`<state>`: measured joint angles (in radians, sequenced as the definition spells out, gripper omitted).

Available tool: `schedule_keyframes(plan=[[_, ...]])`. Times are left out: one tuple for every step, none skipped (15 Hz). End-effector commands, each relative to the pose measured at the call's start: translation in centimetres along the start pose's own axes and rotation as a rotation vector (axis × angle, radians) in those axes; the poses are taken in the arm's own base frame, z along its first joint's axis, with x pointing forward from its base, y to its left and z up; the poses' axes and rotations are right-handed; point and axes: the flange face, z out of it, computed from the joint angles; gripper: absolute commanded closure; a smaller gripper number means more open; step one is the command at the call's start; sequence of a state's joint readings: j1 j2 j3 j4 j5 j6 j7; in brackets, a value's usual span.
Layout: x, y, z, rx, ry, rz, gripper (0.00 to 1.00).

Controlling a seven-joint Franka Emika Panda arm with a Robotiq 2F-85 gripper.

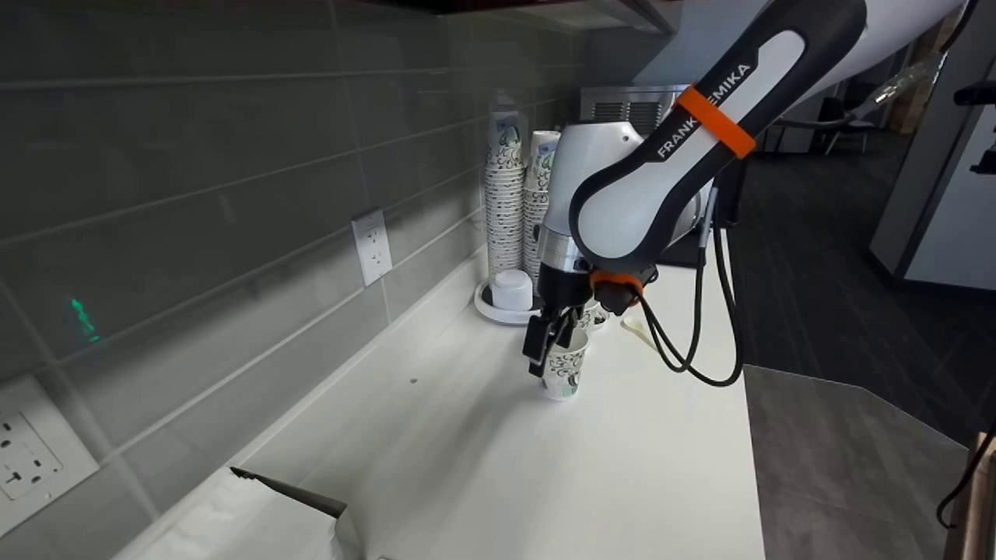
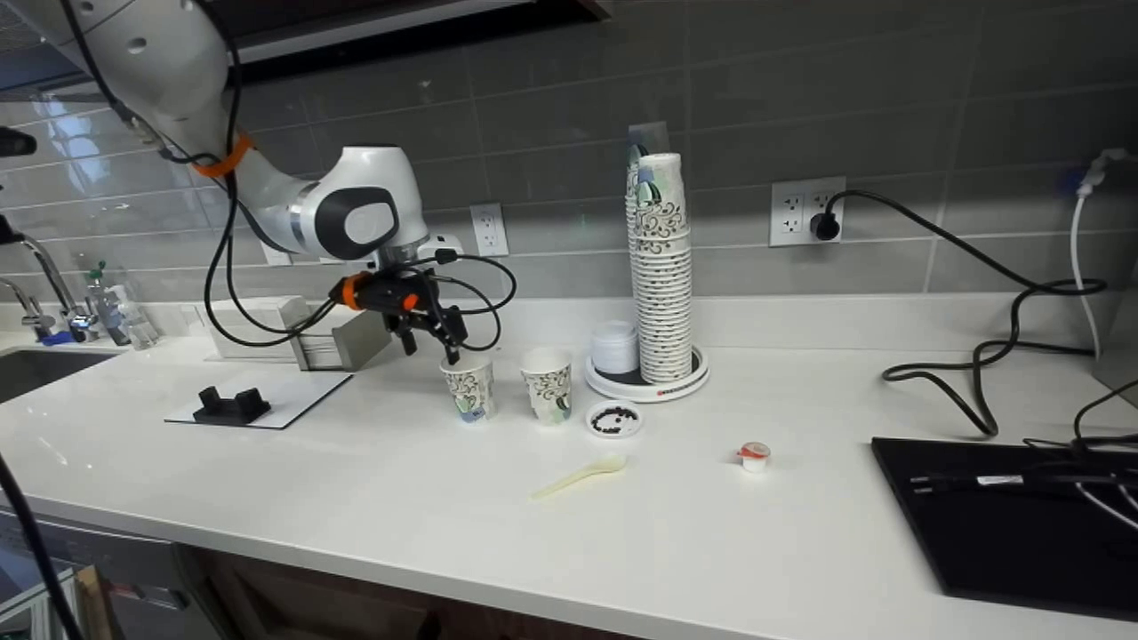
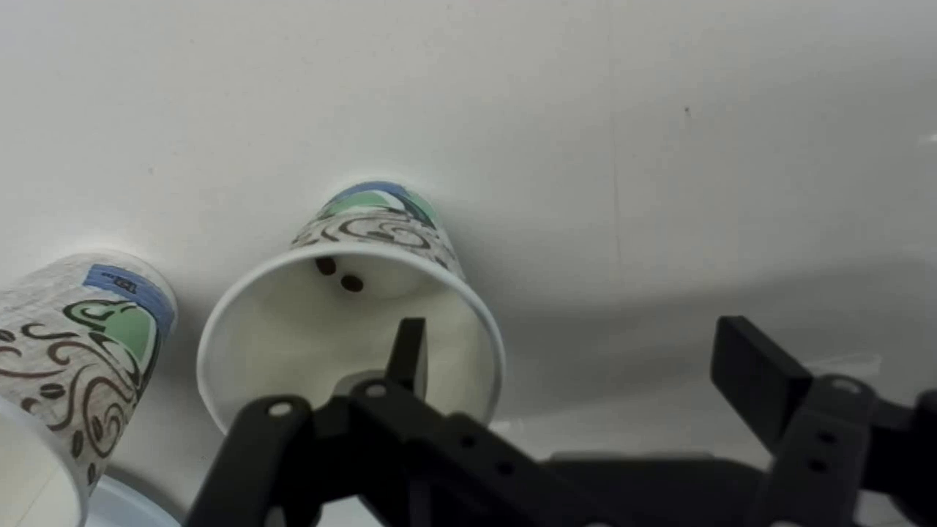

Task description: Pour the contents in the cup into the other cup

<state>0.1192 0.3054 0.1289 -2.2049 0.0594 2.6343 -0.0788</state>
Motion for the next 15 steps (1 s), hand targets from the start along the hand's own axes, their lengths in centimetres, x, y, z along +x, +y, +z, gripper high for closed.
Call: schedule_keyframes(plan=[[0.86, -0.24, 0.82, -0.01, 0.005, 0.002, 0.22], [0.91, -0.21, 0.98, -0.009, 0.003, 0.004, 0.34], [0.91, -0.1, 1.15, -0.018, 0.002, 0.003, 0.43], [0.89, -0.08, 1.31, -0.023, -0.001, -0.001, 0.5], [0.87, -0.05, 1.44, -0.032, -0.003, -0.006, 0.56], [0.84, -0.03, 1.55, -0.04, -0.006, -0.01, 0.64], [0.82, 0.01, 1.62, -0.048, -0.009, -0.015, 0.7], [0.76, 0.04, 1.71, -0.059, -0.011, -0.021, 0.78], [0.74, 0.07, 1.74, -0.069, -0.012, -0.026, 0.84], [0.71, 0.1, 1.75, -0.082, -0.014, -0.033, 0.9], [0.68, 0.12, 1.75, -0.092, -0.016, -0.039, 0.94], [0.67, 0.12, 1.74, -0.102, -0.017, -0.045, 0.98], [0.68, 0.13, 1.7, -0.112, -0.017, -0.051, 1.0], [0.83, 0.29, 1.39, -0.126, -0.012, -0.057, 1.0], [0.95, 0.35, 1.03, -0.133, -0.007, -0.058, 0.98]])
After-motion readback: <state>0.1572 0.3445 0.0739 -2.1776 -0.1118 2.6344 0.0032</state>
